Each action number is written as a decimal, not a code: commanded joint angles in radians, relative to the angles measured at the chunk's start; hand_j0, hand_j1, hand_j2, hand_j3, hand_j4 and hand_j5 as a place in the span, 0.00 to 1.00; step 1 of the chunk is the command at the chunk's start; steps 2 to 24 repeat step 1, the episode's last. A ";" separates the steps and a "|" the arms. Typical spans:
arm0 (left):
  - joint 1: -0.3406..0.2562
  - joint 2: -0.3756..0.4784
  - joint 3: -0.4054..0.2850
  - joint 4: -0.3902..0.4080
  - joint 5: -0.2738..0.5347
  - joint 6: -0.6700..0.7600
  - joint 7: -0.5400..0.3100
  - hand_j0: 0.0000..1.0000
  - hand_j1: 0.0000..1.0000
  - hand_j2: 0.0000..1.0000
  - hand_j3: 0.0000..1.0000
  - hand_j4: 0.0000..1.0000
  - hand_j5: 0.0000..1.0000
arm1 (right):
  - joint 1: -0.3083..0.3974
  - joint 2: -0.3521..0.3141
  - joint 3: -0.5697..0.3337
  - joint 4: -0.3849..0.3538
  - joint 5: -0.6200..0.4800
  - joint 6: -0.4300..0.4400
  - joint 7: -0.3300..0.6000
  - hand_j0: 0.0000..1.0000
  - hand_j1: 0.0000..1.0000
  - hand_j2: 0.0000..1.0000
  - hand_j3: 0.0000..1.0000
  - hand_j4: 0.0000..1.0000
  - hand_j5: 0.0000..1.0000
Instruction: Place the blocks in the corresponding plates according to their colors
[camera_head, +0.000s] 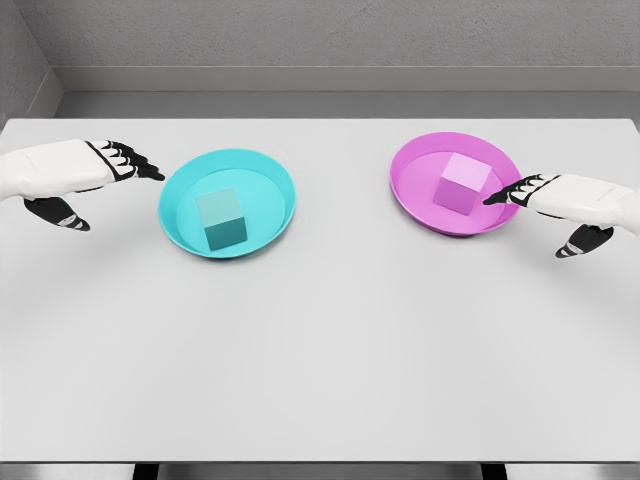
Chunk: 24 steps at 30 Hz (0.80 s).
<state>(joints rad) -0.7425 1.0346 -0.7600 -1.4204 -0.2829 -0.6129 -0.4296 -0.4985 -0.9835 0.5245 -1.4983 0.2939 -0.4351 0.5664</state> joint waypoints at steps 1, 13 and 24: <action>0.000 0.001 0.002 0.000 0.005 0.002 0.000 1.00 1.00 1.00 1.00 1.00 1.00 | 0.000 -0.001 0.000 0.000 -0.004 0.002 0.000 1.00 1.00 1.00 1.00 1.00 1.00; 0.000 0.001 0.002 0.000 0.005 0.002 0.000 1.00 1.00 1.00 1.00 1.00 1.00 | 0.000 -0.001 0.000 0.000 -0.004 0.002 0.000 1.00 1.00 1.00 1.00 1.00 1.00; 0.000 0.001 0.002 0.000 0.005 0.002 0.000 1.00 1.00 1.00 1.00 1.00 1.00 | 0.000 -0.001 0.000 0.000 -0.004 0.002 0.000 1.00 1.00 1.00 1.00 1.00 1.00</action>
